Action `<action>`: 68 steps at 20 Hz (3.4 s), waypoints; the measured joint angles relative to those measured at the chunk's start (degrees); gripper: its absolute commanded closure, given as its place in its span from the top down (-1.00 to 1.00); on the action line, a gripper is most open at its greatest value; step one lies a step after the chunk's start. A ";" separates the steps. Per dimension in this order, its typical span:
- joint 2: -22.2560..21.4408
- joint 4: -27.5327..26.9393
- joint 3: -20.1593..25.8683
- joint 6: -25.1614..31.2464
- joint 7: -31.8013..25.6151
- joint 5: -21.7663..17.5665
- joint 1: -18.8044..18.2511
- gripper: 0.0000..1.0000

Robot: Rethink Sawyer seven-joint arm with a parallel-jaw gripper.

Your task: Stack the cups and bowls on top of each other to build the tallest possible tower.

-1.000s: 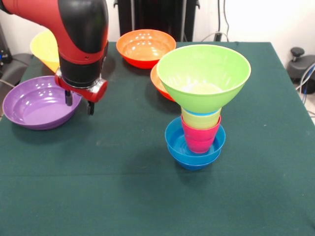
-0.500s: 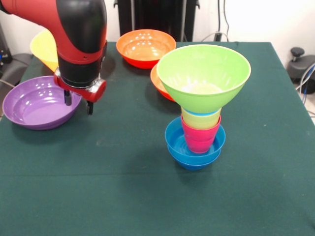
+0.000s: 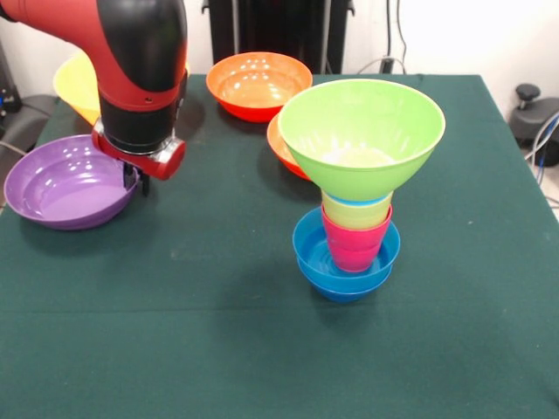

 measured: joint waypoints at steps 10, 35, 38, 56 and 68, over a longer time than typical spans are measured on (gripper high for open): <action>0.07 0.01 0.01 0.00 0.00 -1.04 -0.01 -1.00; -0.19 -2.42 -0.03 1.45 0.00 -1.07 1.51 -1.00; -0.28 -3.74 -0.03 3.23 0.00 -1.07 1.97 -1.00; -1.54 -13.65 0.03 19.23 0.00 -1.08 4.15 -1.00; -0.88 -24.91 0.08 31.16 0.00 -1.09 4.47 -1.00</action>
